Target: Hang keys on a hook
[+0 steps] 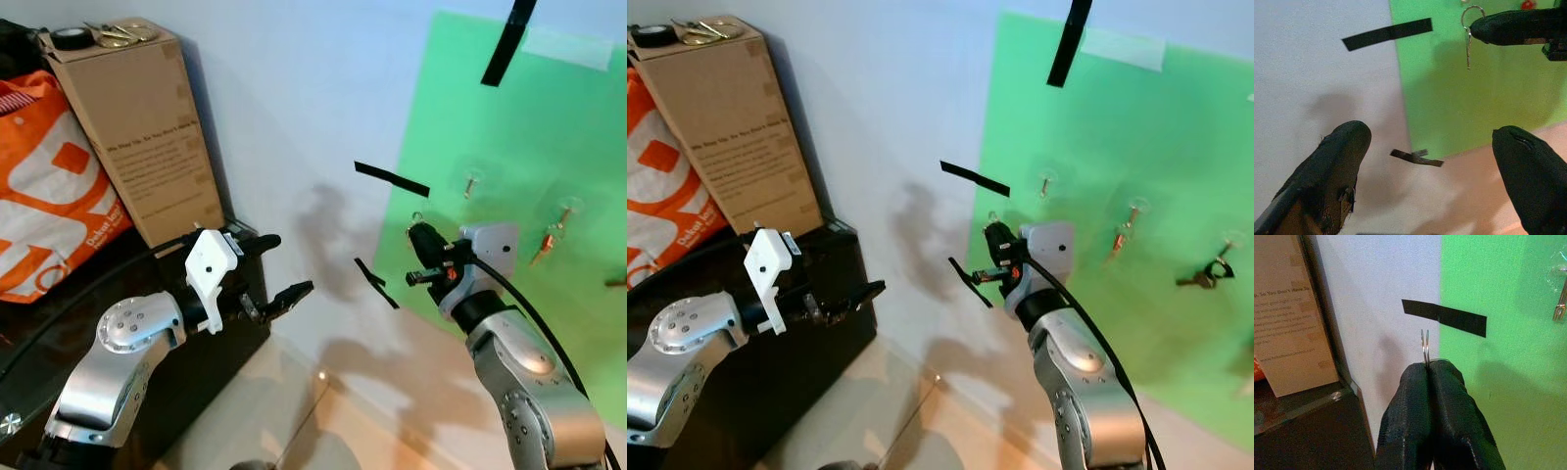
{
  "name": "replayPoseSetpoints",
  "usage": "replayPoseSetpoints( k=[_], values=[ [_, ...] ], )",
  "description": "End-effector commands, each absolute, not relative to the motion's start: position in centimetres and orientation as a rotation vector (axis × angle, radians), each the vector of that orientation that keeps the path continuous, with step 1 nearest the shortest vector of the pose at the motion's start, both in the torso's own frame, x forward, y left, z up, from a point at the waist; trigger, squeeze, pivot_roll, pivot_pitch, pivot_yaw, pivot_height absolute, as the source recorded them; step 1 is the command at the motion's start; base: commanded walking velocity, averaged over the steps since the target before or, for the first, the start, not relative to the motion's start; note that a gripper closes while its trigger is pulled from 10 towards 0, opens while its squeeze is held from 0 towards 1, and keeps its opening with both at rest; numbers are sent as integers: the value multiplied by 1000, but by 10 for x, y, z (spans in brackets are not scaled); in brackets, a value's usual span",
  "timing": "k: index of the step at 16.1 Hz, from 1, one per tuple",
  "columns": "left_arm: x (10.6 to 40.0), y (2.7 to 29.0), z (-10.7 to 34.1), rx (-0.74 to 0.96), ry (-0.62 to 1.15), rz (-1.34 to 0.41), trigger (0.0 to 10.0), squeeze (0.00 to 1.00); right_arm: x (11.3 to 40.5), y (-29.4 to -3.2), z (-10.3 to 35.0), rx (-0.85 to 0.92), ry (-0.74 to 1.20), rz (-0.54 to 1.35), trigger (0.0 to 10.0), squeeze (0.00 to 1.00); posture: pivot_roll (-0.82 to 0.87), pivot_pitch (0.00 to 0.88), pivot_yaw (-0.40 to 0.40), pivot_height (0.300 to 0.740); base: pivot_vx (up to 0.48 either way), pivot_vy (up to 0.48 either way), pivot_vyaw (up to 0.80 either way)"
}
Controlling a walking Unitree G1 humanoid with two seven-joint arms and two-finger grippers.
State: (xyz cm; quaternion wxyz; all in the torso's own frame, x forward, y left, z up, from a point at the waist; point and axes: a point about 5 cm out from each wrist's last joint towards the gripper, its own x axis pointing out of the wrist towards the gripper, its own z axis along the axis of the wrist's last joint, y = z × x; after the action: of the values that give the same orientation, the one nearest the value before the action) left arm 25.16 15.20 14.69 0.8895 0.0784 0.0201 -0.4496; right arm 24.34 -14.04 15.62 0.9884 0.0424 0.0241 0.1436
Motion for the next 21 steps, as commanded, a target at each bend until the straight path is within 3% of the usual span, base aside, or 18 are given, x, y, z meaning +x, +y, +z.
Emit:
replayPoseSetpoints(
  k=[1, 8, 21],
  values=[
    [252, 150, 154, 165, 30, -967, 10000, 0, 243, -140, 165, 107, 18, 300, 10000, 0, 2, 0, 33, 740, 0, 0, 0],
    [248, 148, 155, 148, 46, -1016, 10000, 0, 240, -148, 177, 342, -38, 220, 10000, 0, -2, 0, 33, 740, 0, 0, 0],
    [245, 136, 174, 40, -28, -1121, 10000, 0, 239, -154, 184, 440, -72, 201, 10000, 0, -6, 0, 40, 740, 0, 0, 0]
  ],
)
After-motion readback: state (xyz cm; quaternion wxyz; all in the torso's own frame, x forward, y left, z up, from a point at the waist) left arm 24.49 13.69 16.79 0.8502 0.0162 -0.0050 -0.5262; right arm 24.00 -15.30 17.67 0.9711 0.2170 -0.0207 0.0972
